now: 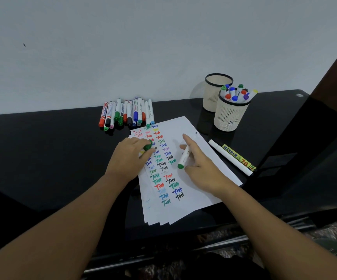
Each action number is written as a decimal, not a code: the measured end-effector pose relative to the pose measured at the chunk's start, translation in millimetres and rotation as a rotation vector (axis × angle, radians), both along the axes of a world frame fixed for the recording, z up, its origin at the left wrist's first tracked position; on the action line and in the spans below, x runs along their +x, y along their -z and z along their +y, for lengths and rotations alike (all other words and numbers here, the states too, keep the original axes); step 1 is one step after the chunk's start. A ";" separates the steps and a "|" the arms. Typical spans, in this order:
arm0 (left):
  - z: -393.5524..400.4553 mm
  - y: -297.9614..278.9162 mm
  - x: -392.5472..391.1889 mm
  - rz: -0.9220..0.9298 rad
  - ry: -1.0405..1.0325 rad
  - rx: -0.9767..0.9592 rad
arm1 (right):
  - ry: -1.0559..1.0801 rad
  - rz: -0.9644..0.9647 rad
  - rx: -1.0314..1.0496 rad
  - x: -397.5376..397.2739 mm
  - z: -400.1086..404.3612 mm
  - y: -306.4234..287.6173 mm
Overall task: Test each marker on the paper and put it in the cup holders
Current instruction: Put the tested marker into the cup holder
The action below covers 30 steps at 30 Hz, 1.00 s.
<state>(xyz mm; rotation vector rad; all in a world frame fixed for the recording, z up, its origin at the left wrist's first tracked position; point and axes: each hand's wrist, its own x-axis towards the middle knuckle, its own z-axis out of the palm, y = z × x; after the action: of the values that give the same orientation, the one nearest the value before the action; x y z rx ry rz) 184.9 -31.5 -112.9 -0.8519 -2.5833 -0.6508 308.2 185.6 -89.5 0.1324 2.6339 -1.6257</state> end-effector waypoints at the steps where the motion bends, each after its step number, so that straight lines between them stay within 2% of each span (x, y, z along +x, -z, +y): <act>1: 0.1 -1.4 0.6 -0.015 -0.006 0.003 | 0.002 -0.007 -0.028 -0.5 0.7 -1.4; 4: -0.1 -2.4 1.0 -0.064 -0.017 -0.017 | 0.093 0.063 -0.078 -4.2 -1.2 -3.0; 7: -0.1 -0.3 0.6 -0.160 -0.038 0.019 | 0.162 0.095 -0.032 -14.0 -1.1 -7.1; 12: -1.5 2.2 1.0 -0.175 -0.006 0.094 | 0.137 0.051 0.273 -32.9 3.8 -16.3; 18: -1.6 3.3 3.4 -0.129 0.012 0.150 | 0.043 0.158 0.568 -53.4 7.7 -11.8; 30: -2.3 5.0 4.9 -0.129 0.043 0.151 | -0.022 0.180 0.657 -67.0 1.6 -3.2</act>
<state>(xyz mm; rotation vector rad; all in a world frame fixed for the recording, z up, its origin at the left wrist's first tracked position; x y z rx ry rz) 189.8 -33.8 -117.9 -0.8433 -2.5938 -0.9284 241.2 187.3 -86.3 -0.0262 3.1832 -0.7343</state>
